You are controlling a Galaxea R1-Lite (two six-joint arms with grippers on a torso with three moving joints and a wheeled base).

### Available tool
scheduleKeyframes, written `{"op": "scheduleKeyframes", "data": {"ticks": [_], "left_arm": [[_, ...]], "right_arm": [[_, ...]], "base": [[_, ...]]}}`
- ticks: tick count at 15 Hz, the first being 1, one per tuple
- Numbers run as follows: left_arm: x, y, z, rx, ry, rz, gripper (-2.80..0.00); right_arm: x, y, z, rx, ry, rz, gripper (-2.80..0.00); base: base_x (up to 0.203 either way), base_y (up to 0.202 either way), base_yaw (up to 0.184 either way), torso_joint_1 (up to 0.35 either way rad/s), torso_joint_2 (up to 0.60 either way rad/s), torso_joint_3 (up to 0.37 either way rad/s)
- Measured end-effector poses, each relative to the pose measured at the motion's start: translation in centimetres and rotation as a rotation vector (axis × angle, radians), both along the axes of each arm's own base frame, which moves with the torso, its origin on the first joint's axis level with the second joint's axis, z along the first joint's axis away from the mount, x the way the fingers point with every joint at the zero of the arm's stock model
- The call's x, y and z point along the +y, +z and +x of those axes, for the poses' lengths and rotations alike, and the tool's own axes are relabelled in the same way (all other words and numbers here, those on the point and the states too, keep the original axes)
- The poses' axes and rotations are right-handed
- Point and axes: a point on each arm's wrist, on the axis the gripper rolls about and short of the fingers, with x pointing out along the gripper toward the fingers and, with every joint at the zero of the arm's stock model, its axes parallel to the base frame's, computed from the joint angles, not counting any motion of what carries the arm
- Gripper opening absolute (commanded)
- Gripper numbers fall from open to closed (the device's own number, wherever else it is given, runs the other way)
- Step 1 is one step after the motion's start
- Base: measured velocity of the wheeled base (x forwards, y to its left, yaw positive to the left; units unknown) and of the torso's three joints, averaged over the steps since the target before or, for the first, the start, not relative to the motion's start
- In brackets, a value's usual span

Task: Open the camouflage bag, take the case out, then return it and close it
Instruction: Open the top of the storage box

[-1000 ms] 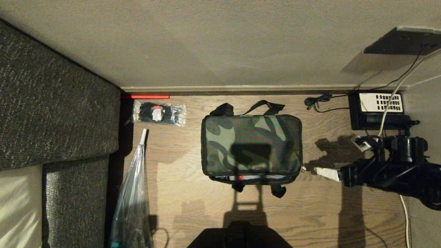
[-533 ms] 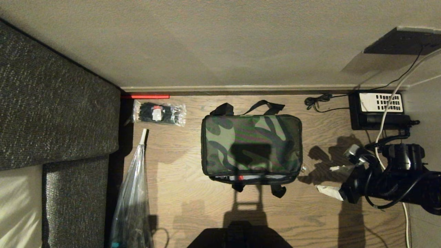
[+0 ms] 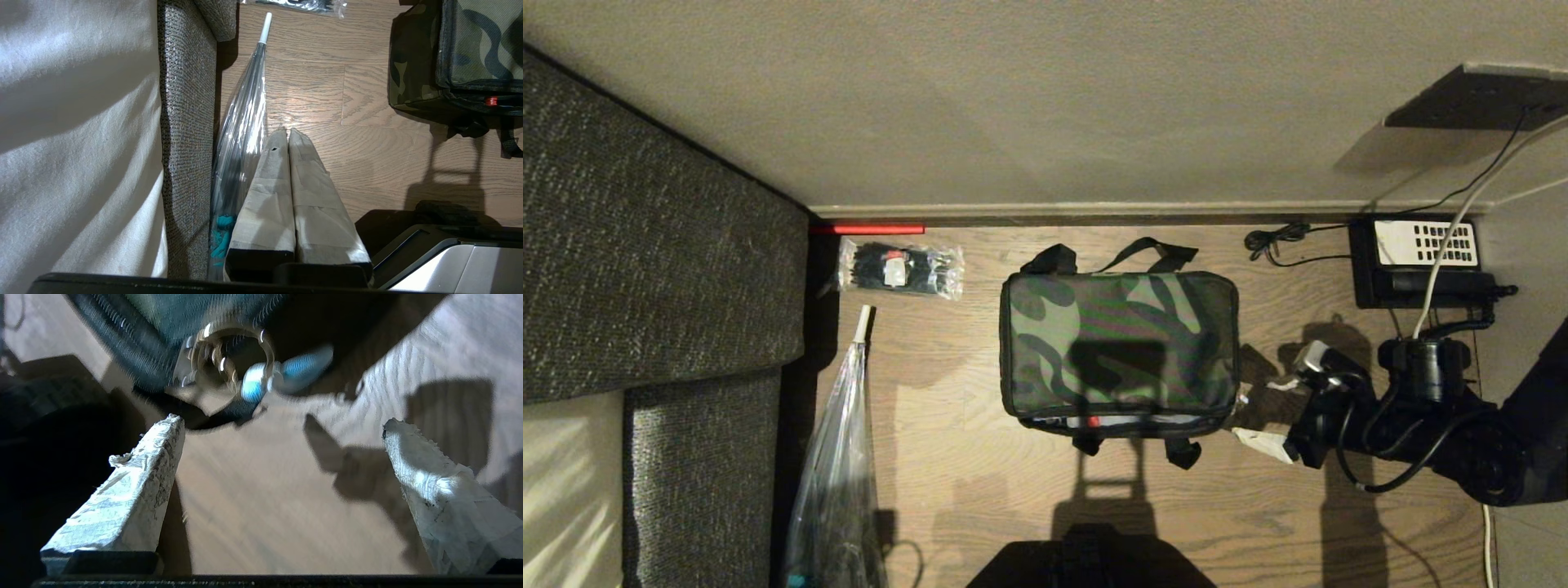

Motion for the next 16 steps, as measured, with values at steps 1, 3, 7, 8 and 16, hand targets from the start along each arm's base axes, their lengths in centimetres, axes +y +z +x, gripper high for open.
{"op": "scheduleKeyframes", "data": {"ticks": [1, 3, 7, 8, 16], "left_arm": [[0.0, 0.0, 0.0, 0.0, 0.0, 0.0, -2.8], [0.0, 0.0, 0.0, 0.0, -0.001, 0.0, -2.8], [0.0, 0.0, 0.0, 0.0, -0.001, 0.0, -2.8], [0.0, 0.0, 0.0, 0.0, 0.0, 0.0, -2.8], [0.0, 0.0, 0.0, 0.0, 0.001, 0.0, -2.8]], "right_arm": [[0.1, -0.2, 0.4, -0.018, 0.005, 0.001, 0.0], [0.3, -0.7, 1.1, -0.05, 0.011, 0.003, 0.0], [0.4, -1.4, 2.5, -0.087, 0.025, 0.027, 0.0], [0.4, -1.6, 2.7, -0.085, 0.032, 0.034, 0.0], [0.6, -1.3, 3.4, -0.101, 0.068, 0.094, 0.0]], "base": [[0.0, 0.0, 0.0, 0.0, 0.0, 0.0], [0.0, 0.0, 0.0, 0.0, 0.0, 0.0], [0.0, 0.0, 0.0, 0.0, 0.0, 0.0], [0.0, 0.0, 0.0, 0.0, 0.0, 0.0], [0.0, 0.0, 0.0, 0.0, 0.0, 0.0]]}}
